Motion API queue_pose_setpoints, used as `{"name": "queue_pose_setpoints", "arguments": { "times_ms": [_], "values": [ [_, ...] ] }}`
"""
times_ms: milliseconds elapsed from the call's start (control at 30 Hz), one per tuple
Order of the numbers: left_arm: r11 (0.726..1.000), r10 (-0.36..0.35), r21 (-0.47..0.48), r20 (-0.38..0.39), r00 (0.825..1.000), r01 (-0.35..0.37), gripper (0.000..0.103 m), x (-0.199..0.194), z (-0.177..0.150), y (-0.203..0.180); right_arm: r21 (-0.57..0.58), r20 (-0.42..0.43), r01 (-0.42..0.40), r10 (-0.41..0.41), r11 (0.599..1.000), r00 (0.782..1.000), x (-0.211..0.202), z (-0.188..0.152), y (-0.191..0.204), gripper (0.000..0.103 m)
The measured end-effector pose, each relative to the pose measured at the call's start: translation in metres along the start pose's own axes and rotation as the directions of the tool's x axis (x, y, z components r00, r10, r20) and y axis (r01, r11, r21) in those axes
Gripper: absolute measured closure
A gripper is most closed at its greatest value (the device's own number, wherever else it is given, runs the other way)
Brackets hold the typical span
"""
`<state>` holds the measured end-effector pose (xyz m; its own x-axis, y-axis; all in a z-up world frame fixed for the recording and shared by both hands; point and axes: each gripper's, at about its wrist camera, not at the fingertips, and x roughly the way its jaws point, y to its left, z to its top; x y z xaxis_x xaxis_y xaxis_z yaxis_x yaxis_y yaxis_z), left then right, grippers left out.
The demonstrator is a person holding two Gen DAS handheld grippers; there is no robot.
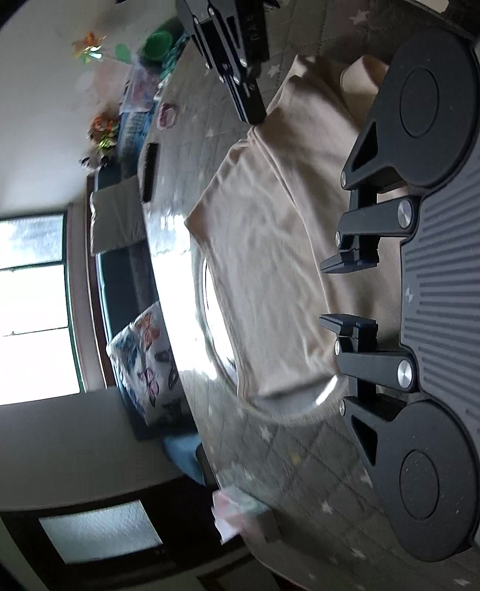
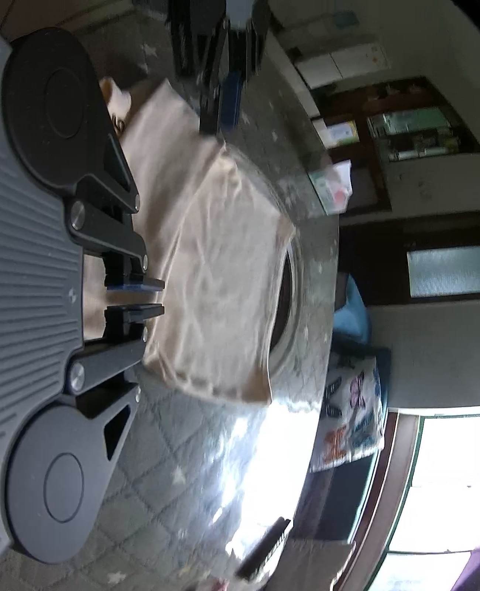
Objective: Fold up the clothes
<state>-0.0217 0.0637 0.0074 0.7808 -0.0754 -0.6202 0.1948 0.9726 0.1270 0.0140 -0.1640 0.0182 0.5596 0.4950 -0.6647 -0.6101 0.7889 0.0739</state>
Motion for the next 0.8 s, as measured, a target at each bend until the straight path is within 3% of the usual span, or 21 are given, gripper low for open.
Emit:
{"name": "queue_pose_setpoints", "arguments": {
  "times_ms": [200, 467, 633, 800],
  "values": [
    [1.0, 0.005, -0.01, -0.05, 0.999, -0.005, 0.077, 0.021, -0.005, 0.005, -0.009, -0.065, -0.017, 0.017, 1.0, 0.998, 0.026, -0.007, 0.001, 0.096],
    [1.0, 0.005, 0.029, -0.039, 0.999, -0.004, 0.075, 0.001, -0.018, 0.007, -0.065, -0.071, -0.051, 0.046, 0.997, 0.996, 0.001, -0.019, 0.008, 0.094],
    [0.99, -0.009, 0.143, -0.016, 1.0, 0.011, 0.075, -0.032, -0.032, -0.006, -0.069, -0.054, -0.044, 0.04, 0.997, 0.998, -0.013, -0.025, 0.009, 0.094],
    [0.954, -0.034, 0.299, -0.003, 0.999, 0.033, 0.069, -0.064, -0.055, -0.025, -0.086, -0.069, -0.05, 0.044, 0.995, 0.997, -0.012, -0.029, 0.012, 0.092]
  ]
}}
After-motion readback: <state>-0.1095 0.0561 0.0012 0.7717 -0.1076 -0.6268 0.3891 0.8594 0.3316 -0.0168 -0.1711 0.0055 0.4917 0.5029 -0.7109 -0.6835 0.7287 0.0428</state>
